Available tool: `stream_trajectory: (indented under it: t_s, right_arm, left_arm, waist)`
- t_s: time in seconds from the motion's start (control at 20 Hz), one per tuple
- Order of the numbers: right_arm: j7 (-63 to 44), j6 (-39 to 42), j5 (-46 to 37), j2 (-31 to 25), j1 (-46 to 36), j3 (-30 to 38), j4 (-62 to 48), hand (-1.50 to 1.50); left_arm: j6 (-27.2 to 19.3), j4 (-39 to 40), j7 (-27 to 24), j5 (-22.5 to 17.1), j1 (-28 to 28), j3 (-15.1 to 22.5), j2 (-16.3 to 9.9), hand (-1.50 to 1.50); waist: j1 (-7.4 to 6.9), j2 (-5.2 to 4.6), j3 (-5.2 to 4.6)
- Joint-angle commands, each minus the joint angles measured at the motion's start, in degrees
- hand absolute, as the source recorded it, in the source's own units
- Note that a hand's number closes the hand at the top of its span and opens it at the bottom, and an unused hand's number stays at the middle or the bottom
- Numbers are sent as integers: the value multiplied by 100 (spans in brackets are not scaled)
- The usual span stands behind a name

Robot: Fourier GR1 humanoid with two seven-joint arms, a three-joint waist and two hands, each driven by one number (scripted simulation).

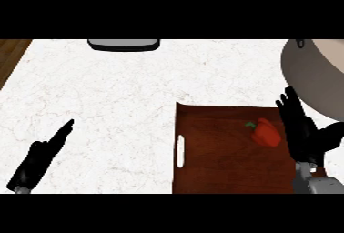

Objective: Pick the bell pepper from the tray and place it in the pot

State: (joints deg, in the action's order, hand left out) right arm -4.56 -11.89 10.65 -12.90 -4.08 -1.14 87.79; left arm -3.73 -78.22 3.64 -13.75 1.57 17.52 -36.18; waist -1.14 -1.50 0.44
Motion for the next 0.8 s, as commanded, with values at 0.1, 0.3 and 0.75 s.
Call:
stream_trajectory:
  t_s: [0.1, 0.3, 0.75]
  right_arm:
    - [-171, 1847, 82, -618, -527, -998, -32, 150]
    - [506, 2235, -1560, -2114, -1287, -1193, 647, 150]
    - [3228, 3435, 897, -1544, -375, 305, 685, -150]
  left_arm:
    - [84, -193, -62, -149, -160, 42, 360, 0]
    - [89, -519, -25, -330, -118, 231, 718, 0]
    - [-54, -154, 131, -319, -607, 205, 1373, 0]
  waist:
    - [-10, 92, -54]
    - [5, 312, -165]
    - [189, 153, -39]
